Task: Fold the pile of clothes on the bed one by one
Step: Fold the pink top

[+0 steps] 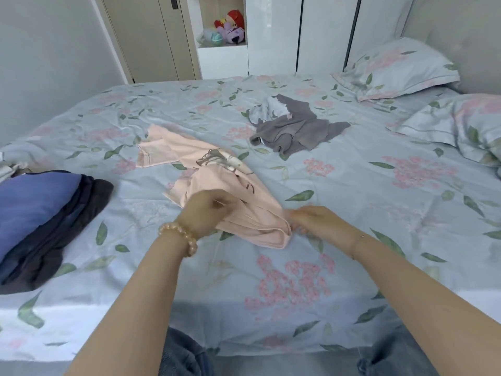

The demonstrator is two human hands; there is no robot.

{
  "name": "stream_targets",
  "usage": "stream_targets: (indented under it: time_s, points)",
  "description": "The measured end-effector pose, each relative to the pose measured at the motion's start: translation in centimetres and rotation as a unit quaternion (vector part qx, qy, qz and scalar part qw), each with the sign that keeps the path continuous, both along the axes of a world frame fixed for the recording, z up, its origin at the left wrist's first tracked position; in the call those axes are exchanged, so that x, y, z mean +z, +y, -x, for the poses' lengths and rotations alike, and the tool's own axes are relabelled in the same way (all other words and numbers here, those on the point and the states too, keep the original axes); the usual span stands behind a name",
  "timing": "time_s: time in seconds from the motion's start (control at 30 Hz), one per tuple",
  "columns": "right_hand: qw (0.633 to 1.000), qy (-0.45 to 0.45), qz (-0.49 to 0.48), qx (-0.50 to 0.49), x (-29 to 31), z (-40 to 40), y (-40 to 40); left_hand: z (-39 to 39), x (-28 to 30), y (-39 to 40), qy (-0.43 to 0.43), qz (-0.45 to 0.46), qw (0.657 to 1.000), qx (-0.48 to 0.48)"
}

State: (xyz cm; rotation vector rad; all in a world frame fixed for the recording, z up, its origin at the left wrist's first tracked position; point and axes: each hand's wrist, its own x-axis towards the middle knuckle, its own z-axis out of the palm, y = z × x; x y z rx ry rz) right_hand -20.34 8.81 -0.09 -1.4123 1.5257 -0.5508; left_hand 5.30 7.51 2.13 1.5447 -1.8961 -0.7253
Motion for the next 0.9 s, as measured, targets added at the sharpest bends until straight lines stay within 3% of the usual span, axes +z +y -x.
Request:
stream_targets:
  time_s: [0.07, 0.2, 0.4, 0.53, 0.67, 0.8, 0.9]
  points:
    - [0.993, 0.087, 0.029, 0.074, -0.4, -1.4, 0.3, -1.9, -0.3, -1.6, -0.075, 0.015, 0.994, 0.074]
    - [0.974, 0.190, 0.085, 0.092, -1.9, -3.5, -0.3, -3.4, -3.3, -4.0, -0.194, -0.091, 0.977, 0.019]
    - [0.992, 0.103, 0.079, 0.004, -1.9, -3.5, -1.7, -4.3, -5.2, -6.0, -0.161, -0.026, 0.984, 0.075]
    - [0.992, 0.122, 0.017, 0.020, -1.0, -1.5, -1.8, -4.7, -4.0, -5.9, -0.143, -0.030, 0.984, 0.098]
    - [0.991, 0.124, 0.042, 0.009, 0.4, 1.1, -1.4, -3.1, -1.8, -3.9, -0.061, -0.006, 0.996, 0.062]
    - [0.988, -0.011, 0.142, -0.062, 1.7, 3.3, 0.2, 0.0, 0.6, -0.7, 0.138, 0.025, 0.990, 0.028]
    - [0.973, -0.088, 0.204, -0.062, 3.0, 4.7, 2.2, 1.4, 2.4, 1.1, 0.233, 0.033, 0.972, 0.025]
